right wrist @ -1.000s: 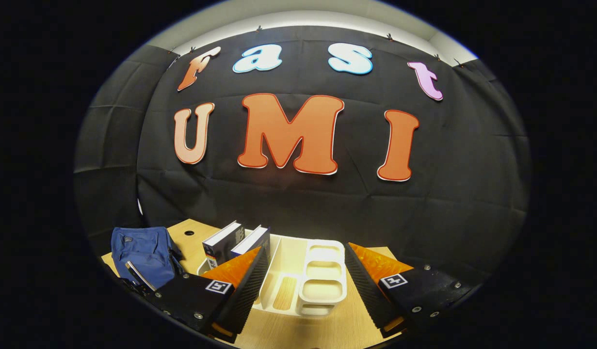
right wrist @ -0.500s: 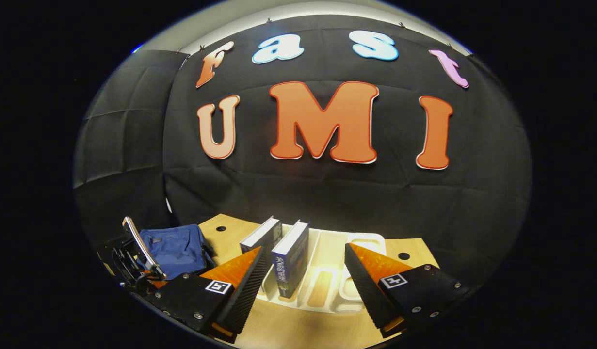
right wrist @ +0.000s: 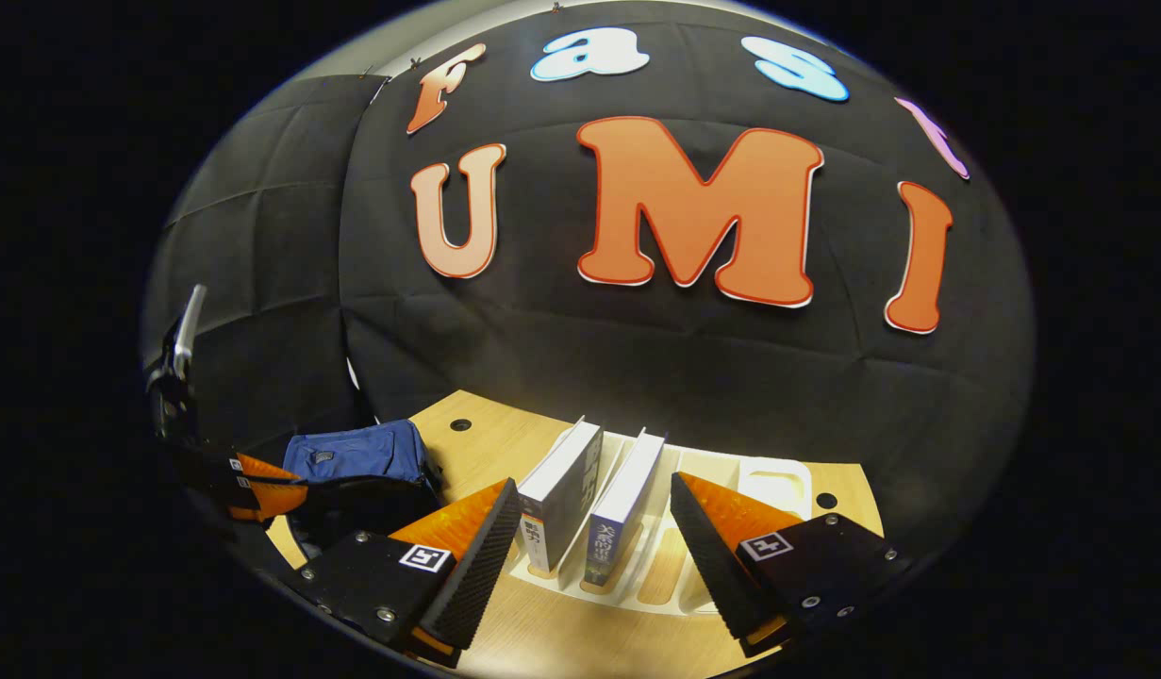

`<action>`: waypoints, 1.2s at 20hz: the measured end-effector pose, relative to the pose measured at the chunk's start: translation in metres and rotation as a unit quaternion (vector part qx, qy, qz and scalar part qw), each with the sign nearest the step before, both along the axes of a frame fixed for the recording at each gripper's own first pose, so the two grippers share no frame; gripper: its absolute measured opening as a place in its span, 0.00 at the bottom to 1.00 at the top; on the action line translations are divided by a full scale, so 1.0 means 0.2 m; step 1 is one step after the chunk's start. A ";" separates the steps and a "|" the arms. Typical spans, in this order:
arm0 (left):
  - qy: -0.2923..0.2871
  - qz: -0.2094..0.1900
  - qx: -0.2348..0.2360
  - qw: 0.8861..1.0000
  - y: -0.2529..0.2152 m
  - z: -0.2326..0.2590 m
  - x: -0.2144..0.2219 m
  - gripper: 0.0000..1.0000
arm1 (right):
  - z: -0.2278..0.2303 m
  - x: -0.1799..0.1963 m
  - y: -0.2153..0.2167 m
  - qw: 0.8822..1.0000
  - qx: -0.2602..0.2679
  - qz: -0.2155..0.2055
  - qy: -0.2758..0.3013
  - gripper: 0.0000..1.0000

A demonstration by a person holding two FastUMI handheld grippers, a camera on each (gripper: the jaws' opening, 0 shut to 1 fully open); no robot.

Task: Open the schoolbag, grab two books from the bookshelf and put them into the schoolbag.

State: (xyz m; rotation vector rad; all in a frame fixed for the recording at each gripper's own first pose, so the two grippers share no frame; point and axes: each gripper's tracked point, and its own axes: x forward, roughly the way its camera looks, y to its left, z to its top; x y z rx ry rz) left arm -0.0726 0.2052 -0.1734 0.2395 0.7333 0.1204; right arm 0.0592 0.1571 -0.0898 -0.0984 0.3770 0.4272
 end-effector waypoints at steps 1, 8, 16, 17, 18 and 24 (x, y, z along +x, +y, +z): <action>-0.003 0.003 -0.010 1.000 0.03 0.03 0.02 0.02 | -0.02 0.02 0.05 1.000 -0.003 0.004 0.011 0.95; 0.002 -0.003 -0.066 0.998 0.14 0.14 0.07 0.00 | -0.17 0.20 0.32 0.995 -0.044 0.011 0.089 0.95; 0.011 -0.017 -0.099 0.995 0.19 0.16 0.12 0.01 | -0.31 0.39 0.42 0.976 -0.081 -0.042 0.196 0.95; 0.011 -0.019 -0.107 0.994 0.19 0.16 0.12 0.01 | -0.33 0.41 0.45 0.974 -0.076 -0.045 0.209 0.95; 0.009 -0.019 -0.123 0.992 0.17 0.14 0.11 0.01 | -0.36 0.43 0.48 0.971 -0.061 -0.046 0.224 0.96; -0.003 -0.017 -0.177 0.984 0.17 0.10 0.08 0.01 | -0.44 0.57 0.44 0.957 -0.110 -0.090 0.253 0.88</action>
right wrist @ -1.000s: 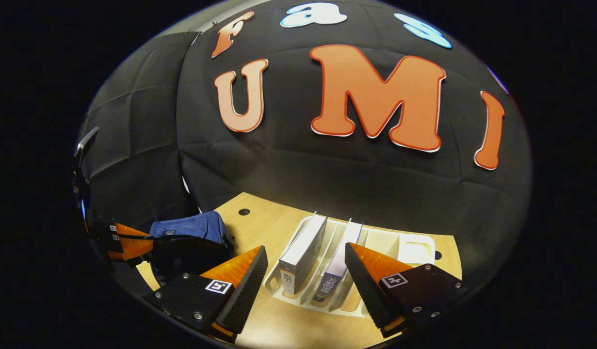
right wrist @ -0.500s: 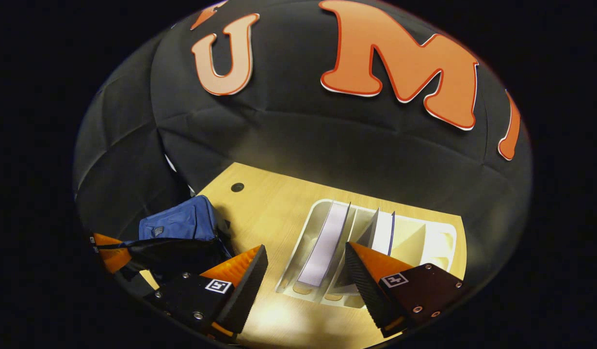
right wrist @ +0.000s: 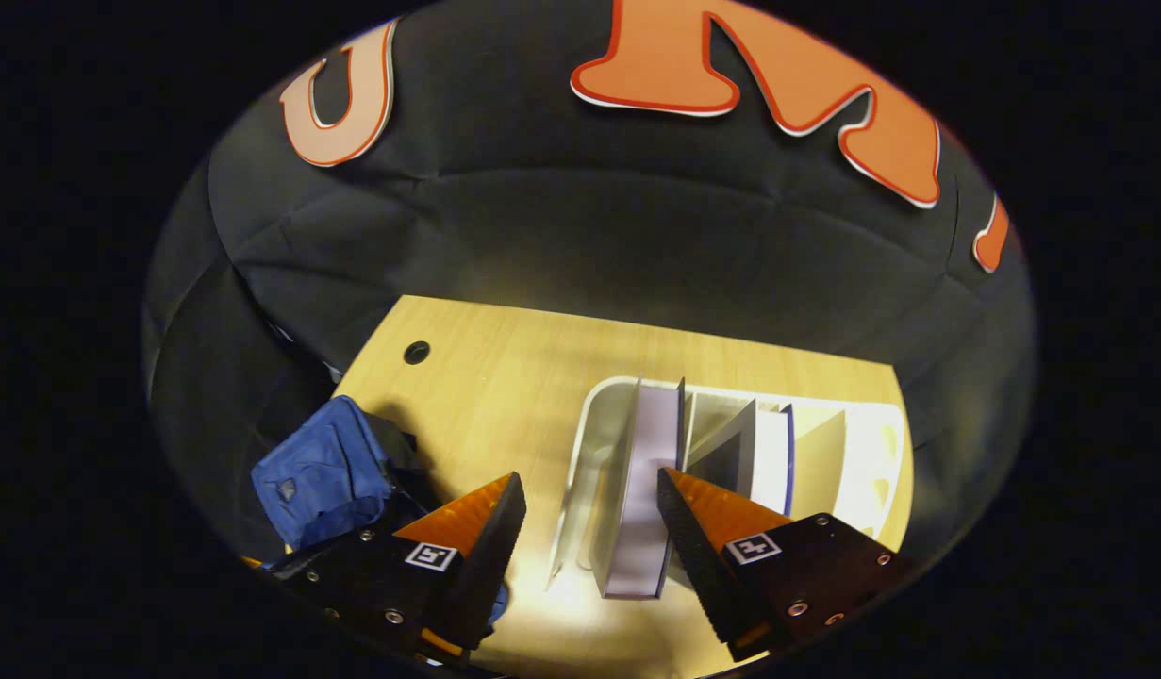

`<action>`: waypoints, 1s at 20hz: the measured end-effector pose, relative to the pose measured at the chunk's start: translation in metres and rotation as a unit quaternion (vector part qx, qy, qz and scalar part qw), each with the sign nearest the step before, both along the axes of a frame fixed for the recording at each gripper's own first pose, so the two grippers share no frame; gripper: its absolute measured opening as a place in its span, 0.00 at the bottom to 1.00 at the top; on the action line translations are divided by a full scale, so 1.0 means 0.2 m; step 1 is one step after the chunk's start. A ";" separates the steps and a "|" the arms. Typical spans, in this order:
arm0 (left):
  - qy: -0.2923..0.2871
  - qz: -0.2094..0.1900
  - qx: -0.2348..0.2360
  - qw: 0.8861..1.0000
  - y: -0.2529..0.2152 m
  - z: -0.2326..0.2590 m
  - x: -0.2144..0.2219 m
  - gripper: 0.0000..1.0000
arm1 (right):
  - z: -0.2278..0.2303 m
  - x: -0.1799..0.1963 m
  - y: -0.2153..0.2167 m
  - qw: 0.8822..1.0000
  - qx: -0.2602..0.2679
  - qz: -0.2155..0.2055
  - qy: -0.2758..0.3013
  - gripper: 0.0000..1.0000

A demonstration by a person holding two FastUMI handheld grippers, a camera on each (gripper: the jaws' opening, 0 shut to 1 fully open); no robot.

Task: Open the schoolbag, grab two books from the bookshelf and put them into the schoolbag.

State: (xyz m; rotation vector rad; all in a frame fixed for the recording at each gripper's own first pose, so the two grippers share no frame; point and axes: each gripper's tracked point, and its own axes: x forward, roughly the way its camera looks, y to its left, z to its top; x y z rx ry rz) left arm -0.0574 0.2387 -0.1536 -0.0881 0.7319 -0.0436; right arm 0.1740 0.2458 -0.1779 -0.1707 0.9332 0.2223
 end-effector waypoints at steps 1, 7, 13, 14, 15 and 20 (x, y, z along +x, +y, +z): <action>-0.004 -0.002 0.000 1.000 0.00 0.01 0.00 0.01 | 0.00 0.00 0.00 1.000 -0.013 0.005 0.004 0.85; -0.010 -0.008 -0.018 1.000 0.01 -0.01 -0.02 0.01 | 0.03 -0.01 0.00 1.000 -0.022 0.005 0.022 0.76; -0.013 -0.009 -0.023 1.000 0.03 -0.03 -0.03 0.01 | 0.02 -0.03 -0.02 0.999 -0.048 0.001 0.025 0.75; -0.014 -0.008 -0.024 1.000 0.04 -0.03 -0.03 0.01 | 0.02 -0.01 -0.01 0.999 -0.036 0.000 0.018 0.74; -0.013 -0.008 -0.026 1.000 0.04 -0.03 -0.04 0.01 | 0.04 0.00 -0.01 0.999 -0.029 -0.003 0.019 0.74; -0.012 -0.005 -0.032 0.999 0.03 -0.04 -0.04 0.01 | 0.03 -0.01 -0.07 0.998 -0.049 -0.017 0.025 0.72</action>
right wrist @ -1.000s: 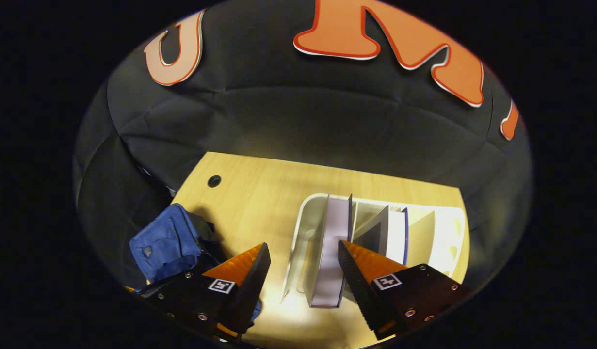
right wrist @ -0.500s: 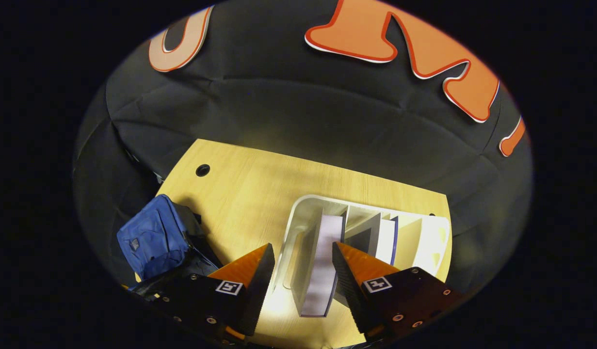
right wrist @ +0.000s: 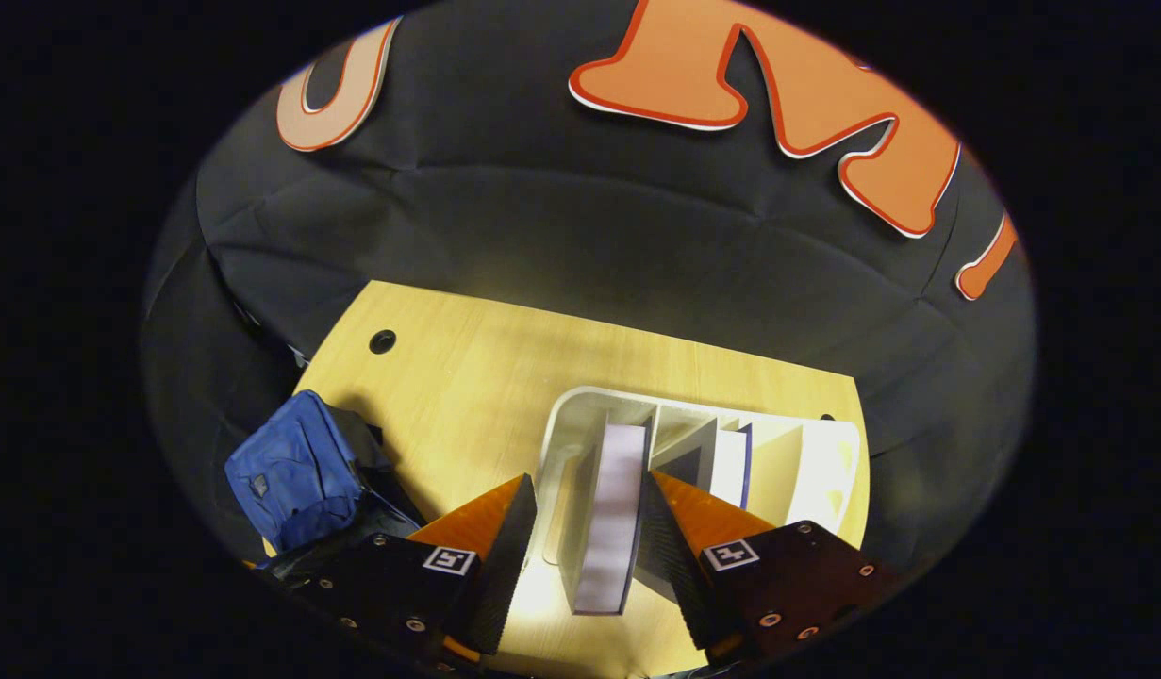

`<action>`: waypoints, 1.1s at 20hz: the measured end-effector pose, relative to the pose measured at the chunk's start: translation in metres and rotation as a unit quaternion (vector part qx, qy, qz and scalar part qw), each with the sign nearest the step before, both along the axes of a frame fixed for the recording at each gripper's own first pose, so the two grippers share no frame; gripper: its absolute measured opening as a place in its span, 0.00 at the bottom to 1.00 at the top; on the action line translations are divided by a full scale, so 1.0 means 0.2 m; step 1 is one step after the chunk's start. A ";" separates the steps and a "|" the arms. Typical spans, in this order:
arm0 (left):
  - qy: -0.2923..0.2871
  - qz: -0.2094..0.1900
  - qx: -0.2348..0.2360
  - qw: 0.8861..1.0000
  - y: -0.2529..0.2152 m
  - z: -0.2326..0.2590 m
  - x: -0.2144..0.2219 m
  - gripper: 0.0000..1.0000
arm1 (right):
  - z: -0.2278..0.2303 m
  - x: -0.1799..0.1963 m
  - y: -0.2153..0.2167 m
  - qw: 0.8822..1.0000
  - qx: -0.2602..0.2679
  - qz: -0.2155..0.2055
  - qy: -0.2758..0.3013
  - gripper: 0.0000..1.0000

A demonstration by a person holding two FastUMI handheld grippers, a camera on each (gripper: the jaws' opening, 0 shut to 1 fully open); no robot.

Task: Open the schoolbag, grab two books from the bookshelf and put them into the schoolbag.

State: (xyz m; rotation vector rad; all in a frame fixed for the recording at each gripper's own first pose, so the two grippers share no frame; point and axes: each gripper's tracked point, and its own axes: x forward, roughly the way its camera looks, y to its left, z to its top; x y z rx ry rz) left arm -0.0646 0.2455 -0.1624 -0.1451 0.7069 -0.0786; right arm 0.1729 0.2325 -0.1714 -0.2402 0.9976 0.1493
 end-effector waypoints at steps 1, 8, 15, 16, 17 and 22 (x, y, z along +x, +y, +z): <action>0.002 0.000 -0.001 1.000 0.00 0.00 0.00 0.01 | -0.02 0.00 -0.01 1.000 -0.006 0.000 0.006 0.65; 0.008 0.001 -0.002 1.000 -0.02 -0.05 -0.02 0.01 | -0.16 0.02 -0.03 0.999 -0.018 -0.014 0.037 0.63; 0.015 0.001 -0.006 1.000 -0.04 -0.06 -0.04 0.01 | -0.32 0.00 -0.01 0.995 -0.018 -0.031 0.093 0.49; 0.016 0.002 -0.006 1.000 -0.04 -0.07 -0.04 0.01 | -0.33 0.01 -0.01 0.995 -0.018 -0.031 0.092 0.46; 0.018 0.003 -0.009 1.000 -0.04 -0.08 -0.04 0.01 | -0.33 0.01 -0.02 0.995 -0.020 -0.031 0.093 0.46; 0.022 -0.002 -0.004 1.000 -0.06 -0.08 -0.05 0.01 | -0.30 -0.05 0.01 0.993 0.005 -0.031 0.111 0.38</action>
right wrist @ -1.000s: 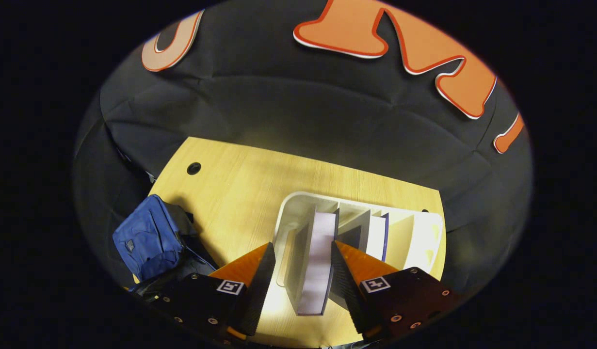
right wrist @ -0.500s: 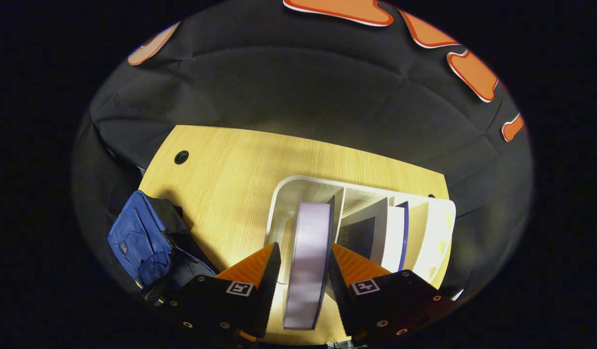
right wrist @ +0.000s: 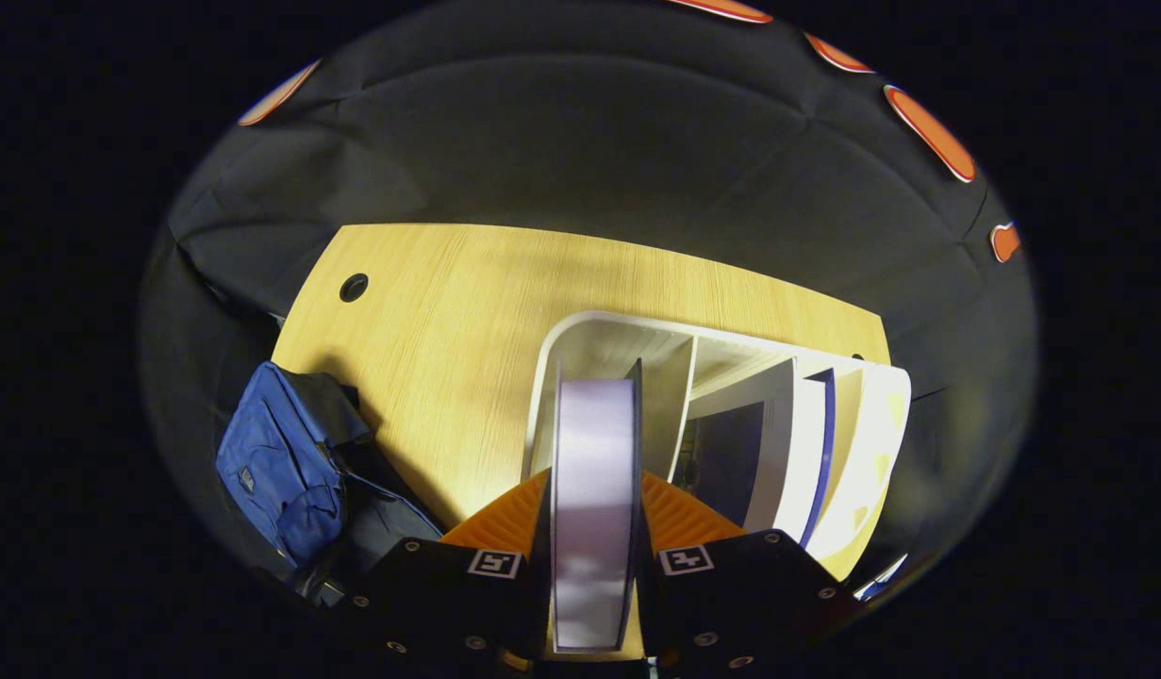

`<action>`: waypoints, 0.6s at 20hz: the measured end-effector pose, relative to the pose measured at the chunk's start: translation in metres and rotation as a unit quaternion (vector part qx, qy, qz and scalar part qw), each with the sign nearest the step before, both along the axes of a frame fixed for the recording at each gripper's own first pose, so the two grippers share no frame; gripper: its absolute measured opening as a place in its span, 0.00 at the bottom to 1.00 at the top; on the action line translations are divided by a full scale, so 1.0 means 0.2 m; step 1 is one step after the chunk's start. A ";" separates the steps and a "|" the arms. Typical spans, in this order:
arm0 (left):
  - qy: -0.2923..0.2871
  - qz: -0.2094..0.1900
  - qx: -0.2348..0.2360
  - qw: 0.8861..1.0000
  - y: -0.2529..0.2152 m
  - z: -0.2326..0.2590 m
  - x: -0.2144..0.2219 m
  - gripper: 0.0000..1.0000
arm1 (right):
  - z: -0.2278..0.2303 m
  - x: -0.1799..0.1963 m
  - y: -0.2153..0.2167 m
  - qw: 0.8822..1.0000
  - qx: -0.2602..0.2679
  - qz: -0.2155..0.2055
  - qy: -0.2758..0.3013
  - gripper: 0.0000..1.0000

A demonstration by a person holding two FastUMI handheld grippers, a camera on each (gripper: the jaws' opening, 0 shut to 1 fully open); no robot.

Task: Open the schoolbag, grab two books from the bookshelf and put them into the schoolbag.

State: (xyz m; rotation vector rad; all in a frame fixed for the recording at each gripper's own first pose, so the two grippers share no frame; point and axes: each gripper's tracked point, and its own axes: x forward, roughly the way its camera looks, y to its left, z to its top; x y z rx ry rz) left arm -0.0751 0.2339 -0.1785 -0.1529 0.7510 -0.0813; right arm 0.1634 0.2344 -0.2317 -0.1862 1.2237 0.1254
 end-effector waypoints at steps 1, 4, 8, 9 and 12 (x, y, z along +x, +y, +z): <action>0.001 -0.001 0.001 1.000 0.00 0.00 0.00 0.01 | 0.02 -0.01 0.00 1.000 0.005 0.002 0.001 0.38; 0.002 -0.003 0.004 1.000 -0.01 0.00 0.00 0.01 | 0.09 -0.03 -0.06 1.000 0.009 0.010 -0.008 0.37; 0.004 -0.004 0.009 1.000 -0.02 0.00 -0.01 0.01 | 0.25 -0.07 -0.12 0.999 0.048 0.007 -0.023 0.36; 0.005 -0.003 0.009 1.000 -0.02 -0.01 -0.01 0.01 | 0.30 -0.09 -0.13 0.998 0.059 0.008 -0.027 0.36; 0.006 0.000 0.008 1.000 -0.03 -0.01 -0.01 0.01 | 0.43 -0.13 -0.17 0.995 0.087 0.017 -0.044 0.36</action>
